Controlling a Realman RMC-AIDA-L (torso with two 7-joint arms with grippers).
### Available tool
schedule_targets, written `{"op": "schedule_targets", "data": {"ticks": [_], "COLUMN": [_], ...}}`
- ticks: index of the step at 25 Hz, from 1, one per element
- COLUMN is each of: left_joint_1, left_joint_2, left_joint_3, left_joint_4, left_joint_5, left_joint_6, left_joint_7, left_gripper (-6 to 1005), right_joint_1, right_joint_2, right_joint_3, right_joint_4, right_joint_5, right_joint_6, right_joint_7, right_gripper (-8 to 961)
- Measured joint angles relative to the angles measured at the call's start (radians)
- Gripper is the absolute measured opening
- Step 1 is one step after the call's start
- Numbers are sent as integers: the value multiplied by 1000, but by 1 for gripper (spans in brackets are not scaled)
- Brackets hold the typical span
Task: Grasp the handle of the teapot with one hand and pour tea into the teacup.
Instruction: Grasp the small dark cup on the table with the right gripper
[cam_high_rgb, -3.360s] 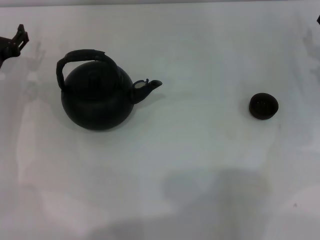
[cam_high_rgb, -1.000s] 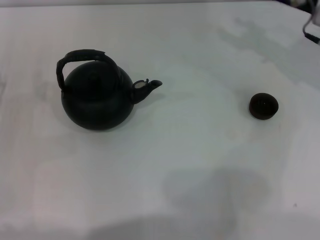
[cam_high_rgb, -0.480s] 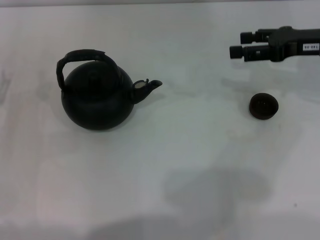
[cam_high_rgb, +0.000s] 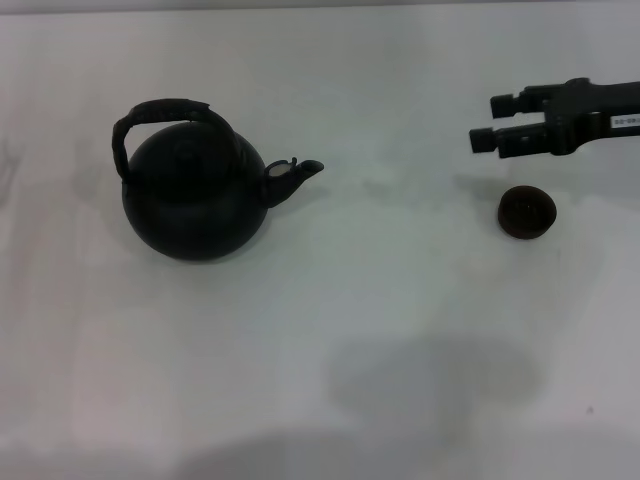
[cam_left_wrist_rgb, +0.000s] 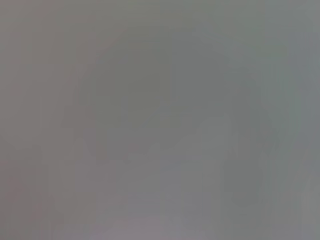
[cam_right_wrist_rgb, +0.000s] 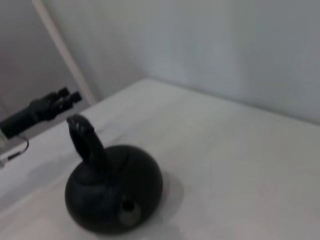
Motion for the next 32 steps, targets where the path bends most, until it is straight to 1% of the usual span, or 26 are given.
{"op": "schedule_targets", "data": {"ticks": [4, 7, 9, 12, 14, 16, 17, 19, 21, 23, 25, 26, 27, 29, 32], "left_joint_1": [-2, -3, -3, -2, 0, 0, 1, 1, 2, 1, 0, 0, -2, -3, -3], "left_joint_2": [0, 0, 0, 0, 0, 0, 0, 0, 0, 0, 0, 0, 0, 0, -1], "left_joint_3": [0, 0, -1, -4, -5, -6, -6, -6, -6, -6, -6, -6, -6, -6, -6], "left_joint_4": [5, 6, 7, 8, 8, 8, 8, 8, 8, 7, 5, 5, 5, 6, 6], "left_joint_5": [0, 0, 0, -1, -2, -3, -3, -6, -20, -34, -42, -42, -42, -44, -52], "left_joint_6": [-3, -4, -4, -4, -5, -5, -5, -5, -4, -4, -4, -4, -4, -4, -1], "left_joint_7": [0, 0, 0, 0, 0, 0, 0, 0, 0, 0, 0, 0, 0, 0, 0], "left_gripper": [872, 872, 872, 873, 873, 873, 873, 873, 873, 873, 872, 872, 872, 872, 872], "right_joint_1": [78, 133, 162, 179, 179, 177, 175, 172, 171, 171, 171, 171, 171, 173, 176], "right_joint_2": [-2, -8, -11, -5, 12, 44, 67, 120, 185, 247, 293, 310, 320, 325, 328], "right_joint_3": [0, 2, 21, 102, 180, 257, 304, 393, 475, 533, 553, 552, 539, 492, 464], "right_joint_4": [-56, -115, -169, -286, -396, -488, -536, -609, -674, -734, -776, -792, -800, -808, -805], "right_joint_5": [-193, -330, -418, -593, -762, -937, -1038, -1215, -1392, -1549, -1665, -1709, -1734, -1749, -1749], "right_joint_6": [47, 53, 50, 25, -3, -40, -64, -118, -190, -254, -287, -295, -304, -309, -302], "right_joint_7": [148, 263, 323, 417, 497, 573, 608, 653, 671, 682, 691, 698, 709, 745, 754], "right_gripper": [818, 818, 818, 817, 816, 815, 815, 814, 814, 814, 813, 813, 813, 813, 812]}}
